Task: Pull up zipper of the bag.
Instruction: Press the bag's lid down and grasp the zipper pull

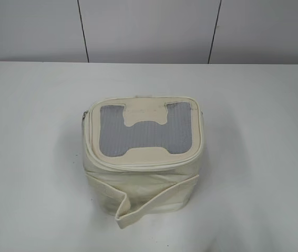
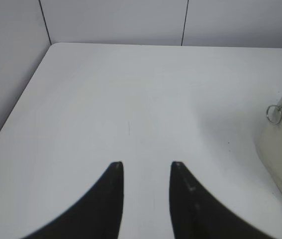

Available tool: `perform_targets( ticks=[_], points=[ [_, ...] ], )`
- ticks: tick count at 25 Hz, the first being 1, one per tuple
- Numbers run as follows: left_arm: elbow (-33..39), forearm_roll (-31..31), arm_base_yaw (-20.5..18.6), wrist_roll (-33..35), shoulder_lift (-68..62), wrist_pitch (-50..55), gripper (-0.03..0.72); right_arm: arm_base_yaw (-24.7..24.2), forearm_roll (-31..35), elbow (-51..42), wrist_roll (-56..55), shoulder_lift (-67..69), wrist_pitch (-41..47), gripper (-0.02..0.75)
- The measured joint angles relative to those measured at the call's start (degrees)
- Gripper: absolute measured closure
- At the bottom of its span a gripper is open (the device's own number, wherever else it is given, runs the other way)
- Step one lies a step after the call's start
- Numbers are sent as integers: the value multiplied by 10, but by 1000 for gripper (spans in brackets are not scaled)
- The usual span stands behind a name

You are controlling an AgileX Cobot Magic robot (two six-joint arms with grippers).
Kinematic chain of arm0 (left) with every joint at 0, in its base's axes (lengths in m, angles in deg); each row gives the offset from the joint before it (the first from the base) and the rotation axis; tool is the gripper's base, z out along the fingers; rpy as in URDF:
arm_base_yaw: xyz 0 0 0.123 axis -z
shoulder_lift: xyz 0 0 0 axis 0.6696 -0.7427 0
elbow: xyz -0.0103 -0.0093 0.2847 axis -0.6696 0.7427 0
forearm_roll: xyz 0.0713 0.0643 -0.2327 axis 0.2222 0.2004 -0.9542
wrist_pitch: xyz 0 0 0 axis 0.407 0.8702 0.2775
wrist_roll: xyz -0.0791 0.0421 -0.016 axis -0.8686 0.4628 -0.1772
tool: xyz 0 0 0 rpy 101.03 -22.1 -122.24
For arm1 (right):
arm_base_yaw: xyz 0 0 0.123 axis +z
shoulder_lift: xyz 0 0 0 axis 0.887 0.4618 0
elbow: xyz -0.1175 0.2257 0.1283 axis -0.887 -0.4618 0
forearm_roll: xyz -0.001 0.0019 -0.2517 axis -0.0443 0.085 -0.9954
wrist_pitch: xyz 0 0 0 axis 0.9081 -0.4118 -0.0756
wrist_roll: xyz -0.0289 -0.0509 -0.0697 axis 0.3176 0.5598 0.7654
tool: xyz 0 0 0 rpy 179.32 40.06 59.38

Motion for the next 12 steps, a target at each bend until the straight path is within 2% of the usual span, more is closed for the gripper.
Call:
perform_targets(
  ticks=[12],
  points=[
    [0, 0, 0, 0, 0, 0, 441, 0, 0, 0, 0, 0, 0, 294]
  ],
)
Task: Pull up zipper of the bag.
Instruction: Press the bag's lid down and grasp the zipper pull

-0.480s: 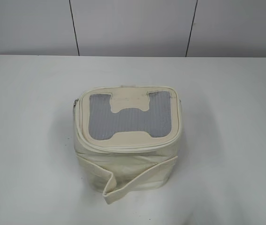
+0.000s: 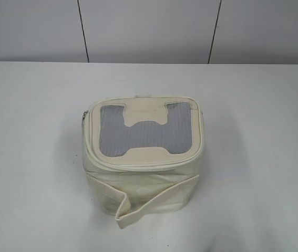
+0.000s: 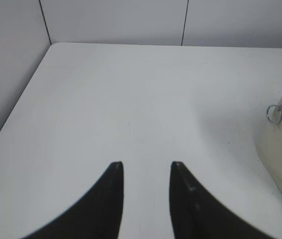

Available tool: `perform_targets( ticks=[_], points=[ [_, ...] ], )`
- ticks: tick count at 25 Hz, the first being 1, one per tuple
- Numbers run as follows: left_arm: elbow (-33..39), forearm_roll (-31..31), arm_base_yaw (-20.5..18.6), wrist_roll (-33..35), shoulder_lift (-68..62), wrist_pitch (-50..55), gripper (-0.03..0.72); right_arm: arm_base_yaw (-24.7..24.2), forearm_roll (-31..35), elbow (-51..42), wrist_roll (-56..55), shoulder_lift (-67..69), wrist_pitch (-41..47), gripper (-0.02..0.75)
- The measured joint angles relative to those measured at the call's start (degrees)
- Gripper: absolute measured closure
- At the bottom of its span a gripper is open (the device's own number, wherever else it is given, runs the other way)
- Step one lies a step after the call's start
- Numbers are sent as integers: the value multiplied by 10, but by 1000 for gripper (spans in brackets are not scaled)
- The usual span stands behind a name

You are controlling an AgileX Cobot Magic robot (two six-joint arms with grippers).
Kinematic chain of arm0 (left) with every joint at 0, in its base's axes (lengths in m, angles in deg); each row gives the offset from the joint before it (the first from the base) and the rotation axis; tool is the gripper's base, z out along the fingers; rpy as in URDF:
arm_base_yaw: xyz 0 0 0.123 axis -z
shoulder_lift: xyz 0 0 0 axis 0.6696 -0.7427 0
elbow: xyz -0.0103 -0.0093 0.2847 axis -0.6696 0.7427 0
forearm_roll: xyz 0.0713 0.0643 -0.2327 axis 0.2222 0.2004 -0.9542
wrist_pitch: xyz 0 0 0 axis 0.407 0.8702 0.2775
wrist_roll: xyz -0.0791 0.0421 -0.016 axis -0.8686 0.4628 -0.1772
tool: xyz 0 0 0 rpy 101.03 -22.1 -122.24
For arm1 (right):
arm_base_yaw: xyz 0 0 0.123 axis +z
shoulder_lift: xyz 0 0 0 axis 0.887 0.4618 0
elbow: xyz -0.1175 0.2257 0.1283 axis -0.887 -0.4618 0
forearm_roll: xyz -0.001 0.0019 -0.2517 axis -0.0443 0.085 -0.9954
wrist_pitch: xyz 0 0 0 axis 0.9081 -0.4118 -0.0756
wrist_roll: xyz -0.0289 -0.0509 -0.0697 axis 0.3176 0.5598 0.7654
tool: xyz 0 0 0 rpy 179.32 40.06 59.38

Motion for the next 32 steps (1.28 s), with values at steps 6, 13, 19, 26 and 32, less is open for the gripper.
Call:
perform_targets(
  ticks=[6, 13, 19, 26, 32],
  points=[
    [0, 0, 0, 0, 0, 0, 441, 0, 0, 0, 0, 0, 0, 294],
    [0, 0, 0, 0, 0, 0, 441, 0, 0, 0, 0, 0, 0, 294],
    [0, 0, 0, 0, 0, 0, 441, 0, 0, 0, 0, 0, 0, 294],
    [0, 0, 0, 0, 0, 0, 441, 0, 0, 0, 0, 0, 0, 294],
    [0, -1, 0, 0, 0, 0, 441, 0, 0, 0, 7, 16, 0, 294]
  ],
)
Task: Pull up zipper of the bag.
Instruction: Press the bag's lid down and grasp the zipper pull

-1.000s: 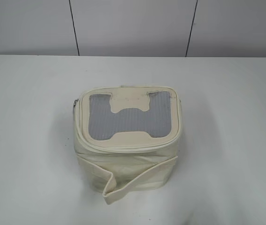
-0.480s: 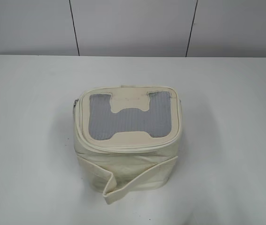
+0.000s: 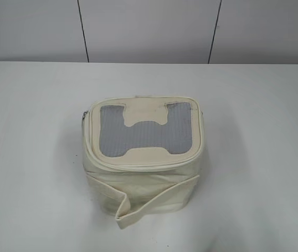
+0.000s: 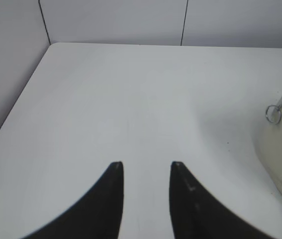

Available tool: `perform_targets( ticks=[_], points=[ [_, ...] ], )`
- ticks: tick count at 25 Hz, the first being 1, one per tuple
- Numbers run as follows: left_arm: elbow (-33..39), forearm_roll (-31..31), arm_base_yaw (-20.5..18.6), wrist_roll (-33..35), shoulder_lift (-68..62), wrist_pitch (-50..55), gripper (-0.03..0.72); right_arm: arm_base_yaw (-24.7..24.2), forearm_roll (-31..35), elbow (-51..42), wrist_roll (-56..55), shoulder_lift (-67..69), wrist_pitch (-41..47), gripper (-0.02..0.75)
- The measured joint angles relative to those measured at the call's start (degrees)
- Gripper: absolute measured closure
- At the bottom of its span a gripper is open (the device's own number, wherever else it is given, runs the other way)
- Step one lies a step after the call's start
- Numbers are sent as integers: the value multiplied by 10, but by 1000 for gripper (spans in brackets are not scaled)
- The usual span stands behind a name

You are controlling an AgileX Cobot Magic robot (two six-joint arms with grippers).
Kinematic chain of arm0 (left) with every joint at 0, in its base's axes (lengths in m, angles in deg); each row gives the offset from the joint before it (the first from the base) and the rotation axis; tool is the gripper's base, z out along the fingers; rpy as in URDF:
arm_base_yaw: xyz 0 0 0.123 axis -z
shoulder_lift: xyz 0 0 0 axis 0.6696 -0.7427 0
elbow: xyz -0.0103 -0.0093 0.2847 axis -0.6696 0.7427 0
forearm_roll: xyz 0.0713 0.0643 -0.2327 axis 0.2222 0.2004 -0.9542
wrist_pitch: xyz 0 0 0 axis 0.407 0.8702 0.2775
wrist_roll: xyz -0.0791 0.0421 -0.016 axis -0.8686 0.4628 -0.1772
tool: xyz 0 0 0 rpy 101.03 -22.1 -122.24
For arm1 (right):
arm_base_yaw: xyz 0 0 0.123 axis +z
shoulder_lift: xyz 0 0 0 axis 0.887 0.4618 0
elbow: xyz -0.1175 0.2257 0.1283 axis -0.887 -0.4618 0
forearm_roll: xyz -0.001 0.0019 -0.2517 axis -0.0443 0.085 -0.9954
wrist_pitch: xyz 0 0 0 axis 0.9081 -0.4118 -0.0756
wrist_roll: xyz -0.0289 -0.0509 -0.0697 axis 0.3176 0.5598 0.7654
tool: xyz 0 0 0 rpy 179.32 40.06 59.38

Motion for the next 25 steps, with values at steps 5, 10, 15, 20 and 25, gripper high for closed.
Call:
perform_targets(
  ticks=[5, 10, 15, 20, 25],
  points=[
    [0, -8, 3, 0, 0, 0, 441, 0, 1, 13, 52, 115, -36, 294],
    [0, -49, 15, 0, -36, -3, 441, 20, 4, 48, 66, 239, -137, 294],
    [0, -82, 15, 0, -101, -11, 441, 35, 4, 112, 82, 397, -163, 295],
    [-2, -123, 15, 2, -170, -28, 441, 75, 25, 207, 157, 554, -151, 297],
    [-7, -230, 15, 31, -252, -89, 441, 109, 68, 318, 223, 704, -116, 297]
  ],
)
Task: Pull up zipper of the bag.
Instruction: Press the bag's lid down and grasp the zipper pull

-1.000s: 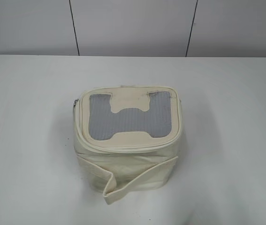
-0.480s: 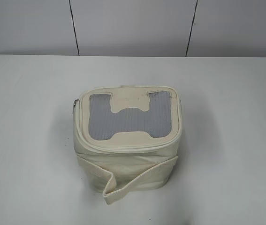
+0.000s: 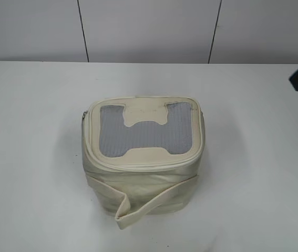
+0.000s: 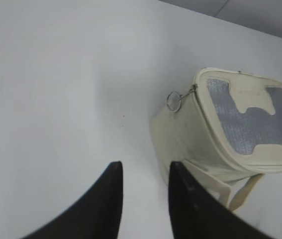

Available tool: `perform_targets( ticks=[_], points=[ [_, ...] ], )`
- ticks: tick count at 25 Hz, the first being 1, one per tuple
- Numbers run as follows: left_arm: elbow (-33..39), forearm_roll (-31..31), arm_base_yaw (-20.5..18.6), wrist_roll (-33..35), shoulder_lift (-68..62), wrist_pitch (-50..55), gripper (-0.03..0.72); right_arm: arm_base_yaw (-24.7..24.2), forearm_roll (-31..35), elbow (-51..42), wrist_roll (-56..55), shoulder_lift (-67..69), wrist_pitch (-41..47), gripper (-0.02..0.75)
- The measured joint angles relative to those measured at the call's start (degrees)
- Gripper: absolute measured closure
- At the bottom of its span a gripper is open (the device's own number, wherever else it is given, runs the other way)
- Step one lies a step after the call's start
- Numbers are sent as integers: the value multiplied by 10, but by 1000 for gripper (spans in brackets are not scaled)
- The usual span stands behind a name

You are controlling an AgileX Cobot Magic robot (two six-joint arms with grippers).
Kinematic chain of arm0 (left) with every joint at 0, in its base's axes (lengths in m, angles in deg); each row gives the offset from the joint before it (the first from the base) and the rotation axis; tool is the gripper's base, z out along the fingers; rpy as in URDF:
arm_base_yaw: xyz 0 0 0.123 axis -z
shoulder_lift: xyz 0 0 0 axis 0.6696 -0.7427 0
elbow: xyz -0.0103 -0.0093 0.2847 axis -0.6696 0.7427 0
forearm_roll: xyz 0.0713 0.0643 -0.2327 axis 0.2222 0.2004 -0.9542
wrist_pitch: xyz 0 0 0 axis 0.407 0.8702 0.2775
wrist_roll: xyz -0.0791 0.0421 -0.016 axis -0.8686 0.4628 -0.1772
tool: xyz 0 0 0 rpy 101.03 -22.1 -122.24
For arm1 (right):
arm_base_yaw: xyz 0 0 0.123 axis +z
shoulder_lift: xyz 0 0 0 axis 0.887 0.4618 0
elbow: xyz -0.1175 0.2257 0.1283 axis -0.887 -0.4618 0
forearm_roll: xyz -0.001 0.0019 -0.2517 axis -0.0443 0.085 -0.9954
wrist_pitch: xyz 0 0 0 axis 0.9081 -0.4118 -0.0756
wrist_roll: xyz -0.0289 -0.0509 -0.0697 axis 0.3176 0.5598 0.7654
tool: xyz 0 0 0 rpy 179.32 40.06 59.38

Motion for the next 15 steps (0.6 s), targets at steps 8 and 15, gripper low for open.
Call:
perform_targets(
  ticks=[8, 15],
  points=[
    [-1, -169, 0, 120, -181, -72, 441, 50, 64, 237, 89, 225, 100, 299],
    [-47, -204, 0, 180, -323, -79, 441, 75, 83, 486, 108, 387, 201, 300]
  ],
)
